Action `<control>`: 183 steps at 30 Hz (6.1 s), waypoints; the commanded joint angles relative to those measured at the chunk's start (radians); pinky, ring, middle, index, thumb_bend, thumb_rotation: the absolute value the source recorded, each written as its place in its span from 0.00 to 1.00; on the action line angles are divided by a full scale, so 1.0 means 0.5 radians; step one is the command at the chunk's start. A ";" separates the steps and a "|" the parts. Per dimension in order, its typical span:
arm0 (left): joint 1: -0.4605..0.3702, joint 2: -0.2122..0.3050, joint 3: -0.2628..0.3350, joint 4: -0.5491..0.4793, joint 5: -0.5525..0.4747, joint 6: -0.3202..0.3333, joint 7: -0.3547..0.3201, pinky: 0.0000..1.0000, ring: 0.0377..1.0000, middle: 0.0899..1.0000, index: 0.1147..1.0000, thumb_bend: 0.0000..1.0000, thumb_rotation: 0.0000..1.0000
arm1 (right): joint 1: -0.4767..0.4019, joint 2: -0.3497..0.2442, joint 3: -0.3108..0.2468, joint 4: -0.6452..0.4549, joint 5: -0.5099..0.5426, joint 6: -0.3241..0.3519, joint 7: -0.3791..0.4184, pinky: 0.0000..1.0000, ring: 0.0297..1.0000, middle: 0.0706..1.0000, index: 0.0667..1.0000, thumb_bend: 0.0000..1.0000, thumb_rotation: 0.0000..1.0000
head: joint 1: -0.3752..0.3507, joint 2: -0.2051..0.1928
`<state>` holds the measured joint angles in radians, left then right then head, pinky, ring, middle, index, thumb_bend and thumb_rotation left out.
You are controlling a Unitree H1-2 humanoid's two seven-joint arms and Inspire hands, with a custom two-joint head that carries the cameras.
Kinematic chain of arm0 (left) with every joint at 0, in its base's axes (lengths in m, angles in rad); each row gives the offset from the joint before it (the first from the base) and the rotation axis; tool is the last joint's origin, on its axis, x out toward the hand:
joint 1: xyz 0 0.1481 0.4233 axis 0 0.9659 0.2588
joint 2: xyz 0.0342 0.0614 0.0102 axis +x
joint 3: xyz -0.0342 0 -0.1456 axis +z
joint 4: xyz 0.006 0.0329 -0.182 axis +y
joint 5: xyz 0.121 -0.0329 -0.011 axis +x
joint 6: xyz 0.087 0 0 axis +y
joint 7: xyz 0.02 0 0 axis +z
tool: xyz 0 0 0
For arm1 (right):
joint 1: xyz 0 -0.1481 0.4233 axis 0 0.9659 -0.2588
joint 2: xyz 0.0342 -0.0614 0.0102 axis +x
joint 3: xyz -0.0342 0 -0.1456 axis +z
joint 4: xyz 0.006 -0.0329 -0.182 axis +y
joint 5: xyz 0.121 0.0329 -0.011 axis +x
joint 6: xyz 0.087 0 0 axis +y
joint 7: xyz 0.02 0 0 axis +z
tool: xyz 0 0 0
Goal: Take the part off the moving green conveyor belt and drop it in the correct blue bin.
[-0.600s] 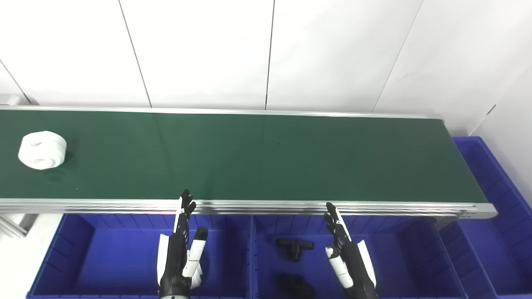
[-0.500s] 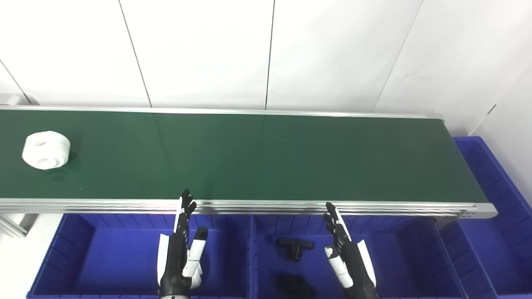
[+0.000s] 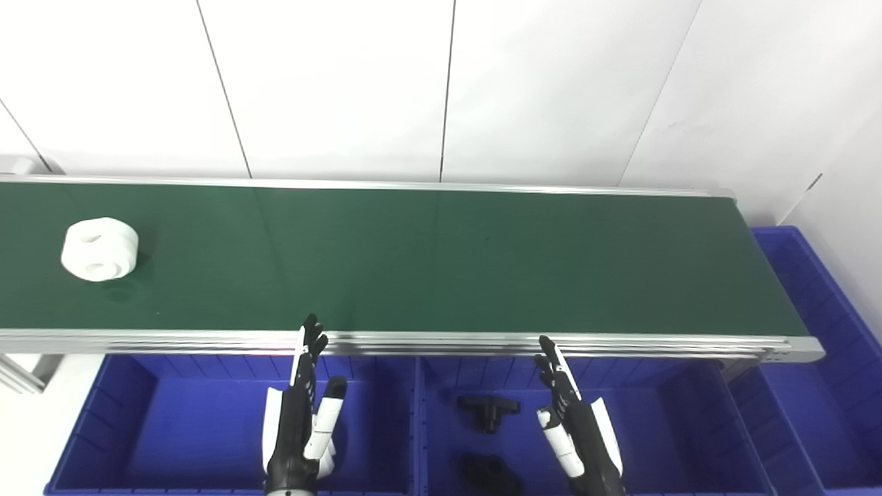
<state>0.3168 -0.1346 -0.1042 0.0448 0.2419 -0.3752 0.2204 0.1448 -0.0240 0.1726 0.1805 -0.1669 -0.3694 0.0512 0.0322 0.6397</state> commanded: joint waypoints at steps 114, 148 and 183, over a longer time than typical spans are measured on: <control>-1.438 1.077 0.026 0.221 1.040 0.365 -0.320 0.72 0.76 0.78 0.78 0.94 0.40 | -0.183 -0.046 -0.003 0.258 0.062 -0.198 -0.085 0.98 0.99 1.00 0.99 0.79 0.93 | 0.315 -0.310; -1.768 1.062 -0.729 1.030 1.553 0.934 -0.376 0.82 0.85 0.83 0.78 1.00 0.50 | -0.123 -0.034 0.023 0.134 0.060 -0.179 -0.065 0.96 0.98 1.00 0.98 0.82 0.90 | 0.240 -0.255; -1.924 0.999 -0.883 0.692 1.560 1.391 -1.179 0.26 0.33 0.36 0.44 0.52 0.00 | -0.124 -0.031 0.026 0.132 0.090 -0.181 -0.031 0.94 0.96 1.00 0.99 0.82 0.90 | 0.270 -0.236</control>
<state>-0.6167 0.3397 -0.5508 0.4422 1.0079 0.3014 -0.3725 0.0967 -0.0492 0.1855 0.2748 -0.1345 -0.4089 0.0303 0.1656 0.5215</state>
